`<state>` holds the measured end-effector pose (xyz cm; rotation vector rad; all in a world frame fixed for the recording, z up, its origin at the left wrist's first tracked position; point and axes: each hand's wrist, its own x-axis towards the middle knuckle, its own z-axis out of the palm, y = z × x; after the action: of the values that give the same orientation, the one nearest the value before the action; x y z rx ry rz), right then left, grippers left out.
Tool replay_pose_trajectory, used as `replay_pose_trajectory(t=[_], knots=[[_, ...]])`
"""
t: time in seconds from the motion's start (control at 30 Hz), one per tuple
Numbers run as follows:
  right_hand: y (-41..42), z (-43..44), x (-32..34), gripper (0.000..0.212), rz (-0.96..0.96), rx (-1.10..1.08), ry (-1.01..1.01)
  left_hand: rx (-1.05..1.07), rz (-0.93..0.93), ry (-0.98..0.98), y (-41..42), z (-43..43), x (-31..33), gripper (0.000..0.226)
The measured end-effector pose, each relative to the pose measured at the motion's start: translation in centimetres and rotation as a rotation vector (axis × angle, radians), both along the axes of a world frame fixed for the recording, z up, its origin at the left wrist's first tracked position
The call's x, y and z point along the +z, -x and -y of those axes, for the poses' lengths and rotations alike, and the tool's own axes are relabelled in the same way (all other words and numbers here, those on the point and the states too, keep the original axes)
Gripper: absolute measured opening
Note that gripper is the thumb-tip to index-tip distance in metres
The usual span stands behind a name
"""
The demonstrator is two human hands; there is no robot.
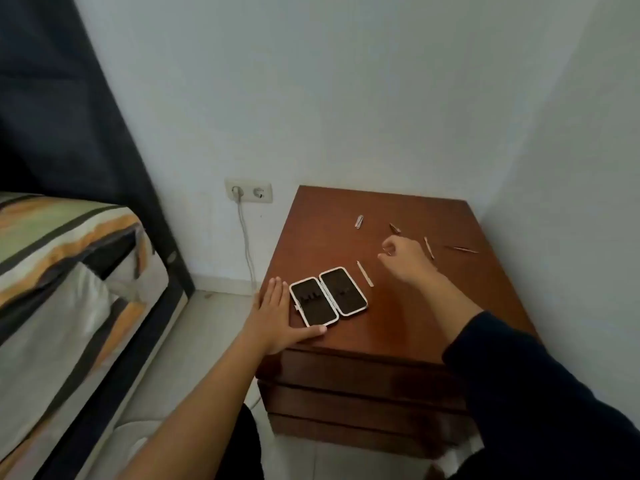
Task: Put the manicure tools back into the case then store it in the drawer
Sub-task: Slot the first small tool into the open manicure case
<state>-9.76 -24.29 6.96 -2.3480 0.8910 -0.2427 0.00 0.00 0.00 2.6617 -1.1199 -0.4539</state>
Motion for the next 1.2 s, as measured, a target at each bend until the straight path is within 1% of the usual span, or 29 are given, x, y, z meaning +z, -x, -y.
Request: replay_pose_trajectory(t=[0.1, 0.33, 0.47, 0.57, 0.67, 0.8, 0.93, 1.0, 1.07, 1.2], knots=[[-3.0, 2.4, -1.1, 0.035, 0.027, -0.032, -0.032, -0.077, 0.053, 0.031, -1.8, 1.7, -0.4, 0.132], [-10.7, 7.1, -3.7, 0.049, 0.040, -0.044, 0.010, -0.231, 0.127, 0.108, -4.0, 4.2, -1.2, 0.126], [-14.3, 8.2, -4.7, 0.053, 0.053, -0.085, 0.016, -0.247, 0.133, 0.152, -4.2, 4.8, -1.3, 0.124], [-15.4, 8.6, -5.5, 0.049, 0.016, -0.107, 0.074, -0.245, 0.134, 0.165, -4.3, 5.1, -1.3, 0.123], [-15.4, 8.7, -5.8, 0.039, 0.028, -0.106, 0.119, -0.246, 0.131, 0.168, -4.3, 5.1, -1.2, 0.124], [-14.5, 7.9, -5.2, 0.020, 0.003, -0.088, 0.095, -0.228, 0.115, 0.180, -4.0, 4.9, -1.1, 0.124], [-12.1, 6.7, -4.4, 0.017, -0.031, -0.039, 0.095, -0.206, 0.100, 0.191, -3.1, 4.6, -1.1, 0.124], [-10.6, 6.2, -4.2, 0.016, 0.012, -0.038, 0.084, -0.197, 0.101, 0.193, -2.4, 4.1, -1.1, 0.123], [-9.2, 5.6, -3.9, 0.016, 0.099, -0.053, 0.040, -0.177, 0.104, 0.196, -1.9, 3.6, -1.2, 0.122], [-6.9, 3.5, -2.8, 0.017, 0.223, -0.127, -0.060, -0.128, 0.092, 0.200, -1.2, 2.8, -1.1, 0.122]])
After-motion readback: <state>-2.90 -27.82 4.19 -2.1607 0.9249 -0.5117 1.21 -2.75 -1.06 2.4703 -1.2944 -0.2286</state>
